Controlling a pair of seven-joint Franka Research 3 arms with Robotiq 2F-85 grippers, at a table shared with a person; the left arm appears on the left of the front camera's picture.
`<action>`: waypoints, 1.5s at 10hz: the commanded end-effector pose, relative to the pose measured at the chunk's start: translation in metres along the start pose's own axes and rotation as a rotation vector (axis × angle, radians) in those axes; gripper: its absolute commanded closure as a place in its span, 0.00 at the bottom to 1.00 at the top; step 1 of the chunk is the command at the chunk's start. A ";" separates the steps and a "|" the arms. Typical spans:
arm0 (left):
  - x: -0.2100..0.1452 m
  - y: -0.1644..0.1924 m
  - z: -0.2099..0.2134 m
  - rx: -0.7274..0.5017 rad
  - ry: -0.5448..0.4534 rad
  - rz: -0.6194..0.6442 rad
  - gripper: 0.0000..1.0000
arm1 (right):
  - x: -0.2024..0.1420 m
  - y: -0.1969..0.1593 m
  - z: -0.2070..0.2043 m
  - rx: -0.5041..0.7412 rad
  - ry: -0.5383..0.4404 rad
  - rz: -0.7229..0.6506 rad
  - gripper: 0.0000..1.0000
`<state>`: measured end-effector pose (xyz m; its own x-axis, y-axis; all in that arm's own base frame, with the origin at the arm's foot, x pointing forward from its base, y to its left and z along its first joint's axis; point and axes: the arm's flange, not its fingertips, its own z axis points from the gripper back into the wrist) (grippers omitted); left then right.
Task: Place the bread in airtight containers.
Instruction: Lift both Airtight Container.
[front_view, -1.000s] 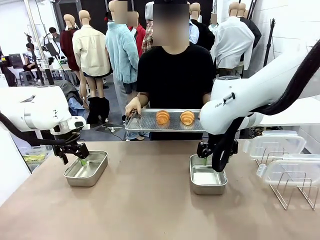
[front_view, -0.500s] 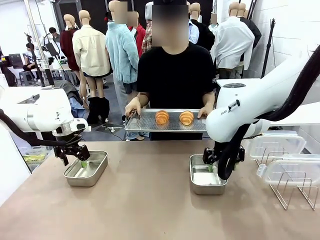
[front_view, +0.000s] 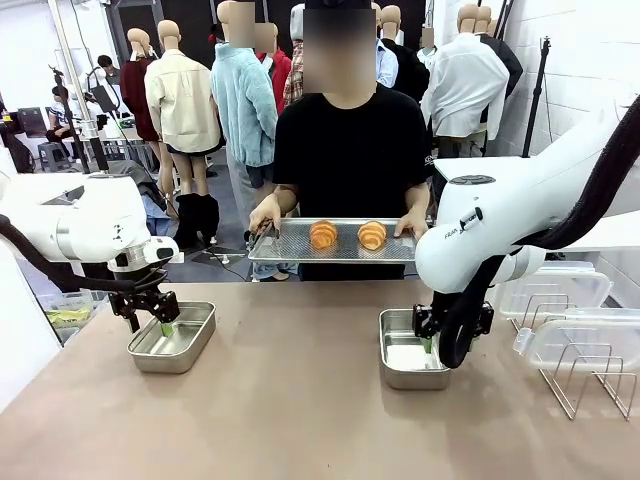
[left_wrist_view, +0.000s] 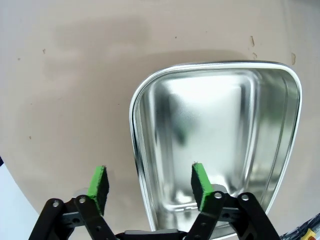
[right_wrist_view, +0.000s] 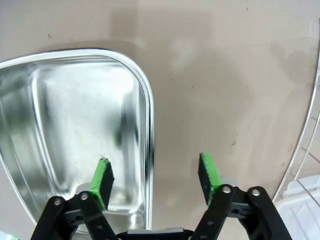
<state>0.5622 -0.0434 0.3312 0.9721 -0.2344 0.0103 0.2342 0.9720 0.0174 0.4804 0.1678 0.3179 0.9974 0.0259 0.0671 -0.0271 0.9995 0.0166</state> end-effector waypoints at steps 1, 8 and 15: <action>0.004 -0.002 0.005 0.031 0.009 0.016 0.60 | -0.005 0.001 -0.001 0.001 -0.032 -0.031 0.60; 0.004 -0.003 0.005 0.041 0.019 0.027 1.00 | 0.000 0.001 -0.007 -0.014 0.005 -0.045 1.00; 0.001 -0.001 0.003 0.012 0.006 0.015 1.00 | 0.001 0.000 -0.002 -0.002 0.008 -0.020 1.00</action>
<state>0.5632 -0.0442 0.3344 0.9758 -0.2185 0.0028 0.2183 0.9754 0.0290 0.4856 0.1692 0.3190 0.9992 0.0122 0.0368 -0.0125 0.9999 0.0067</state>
